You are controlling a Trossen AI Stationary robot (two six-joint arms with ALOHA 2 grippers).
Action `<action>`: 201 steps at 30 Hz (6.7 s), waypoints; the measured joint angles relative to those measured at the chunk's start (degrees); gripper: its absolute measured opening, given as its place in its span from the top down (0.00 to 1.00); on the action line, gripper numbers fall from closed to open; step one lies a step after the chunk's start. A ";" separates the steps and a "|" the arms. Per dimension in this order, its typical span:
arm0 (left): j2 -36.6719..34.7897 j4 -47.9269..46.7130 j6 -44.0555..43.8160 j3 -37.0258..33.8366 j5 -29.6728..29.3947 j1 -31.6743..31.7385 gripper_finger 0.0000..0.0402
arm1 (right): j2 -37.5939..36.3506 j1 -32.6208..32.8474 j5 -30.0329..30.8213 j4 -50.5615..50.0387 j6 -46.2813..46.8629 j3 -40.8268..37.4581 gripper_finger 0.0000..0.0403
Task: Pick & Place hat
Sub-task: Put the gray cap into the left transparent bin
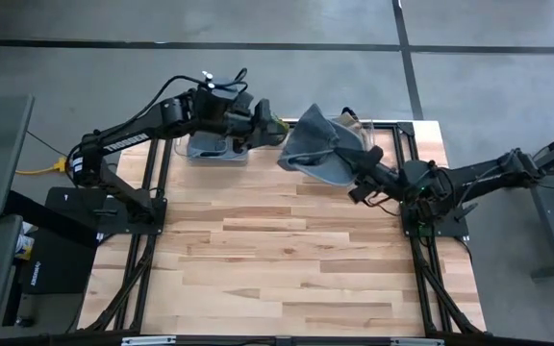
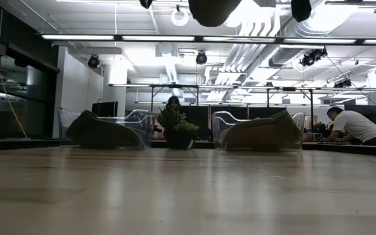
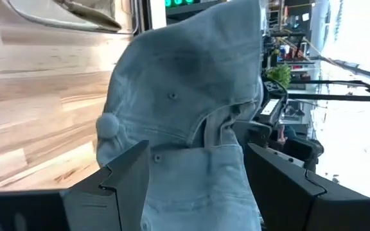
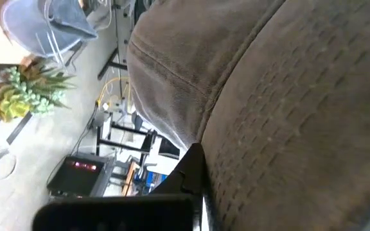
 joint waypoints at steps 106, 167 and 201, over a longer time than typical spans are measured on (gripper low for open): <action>7.32 25.70 -5.75 -0.02 24.27 -0.42 0.97 | -1.11 7.37 1.68 19.69 5.08 0.02 0.99; -2.30 8.46 26.37 0.04 20.64 19.42 1.00 | -0.90 11.42 24.12 1.86 68.03 0.02 0.58; -3.45 -14.65 59.39 -4.52 33.50 43.83 1.00 | 3.31 -0.99 9.27 -3.12 83.40 0.02 0.58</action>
